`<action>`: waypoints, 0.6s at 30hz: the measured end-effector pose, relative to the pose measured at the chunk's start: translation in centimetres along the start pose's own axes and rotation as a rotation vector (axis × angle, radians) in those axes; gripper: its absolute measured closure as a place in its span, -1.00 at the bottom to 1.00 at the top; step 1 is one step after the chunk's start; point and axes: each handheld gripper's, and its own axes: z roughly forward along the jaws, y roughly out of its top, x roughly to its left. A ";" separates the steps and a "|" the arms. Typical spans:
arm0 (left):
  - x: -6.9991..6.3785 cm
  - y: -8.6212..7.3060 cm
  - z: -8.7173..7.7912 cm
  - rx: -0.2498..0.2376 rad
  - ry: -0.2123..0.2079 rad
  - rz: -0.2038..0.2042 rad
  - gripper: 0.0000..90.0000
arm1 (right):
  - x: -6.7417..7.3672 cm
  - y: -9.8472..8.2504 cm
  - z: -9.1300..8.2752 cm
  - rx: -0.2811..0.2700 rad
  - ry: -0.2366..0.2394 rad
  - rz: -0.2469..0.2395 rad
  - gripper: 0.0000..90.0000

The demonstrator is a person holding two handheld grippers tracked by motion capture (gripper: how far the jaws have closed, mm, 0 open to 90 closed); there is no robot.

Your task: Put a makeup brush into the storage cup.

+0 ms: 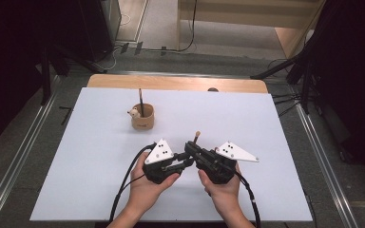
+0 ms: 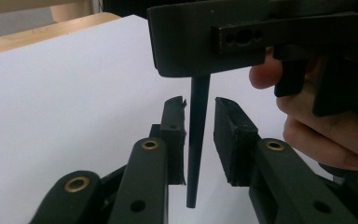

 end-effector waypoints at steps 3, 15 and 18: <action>0.2 0.0 0.1 0.015 -0.013 -0.006 0.86 | 0.2 -0.1 0.1 0.004 0.001 -0.013 0.87; 1.7 -0.3 -1.0 0.001 0.028 -0.016 0.88 | -0.2 0.6 -0.9 -0.030 -0.014 -0.068 -0.70; 2.2 -0.4 -1.3 -0.009 0.042 -0.026 0.88 | -0.9 0.7 -1.6 -0.042 -0.040 -0.058 -0.70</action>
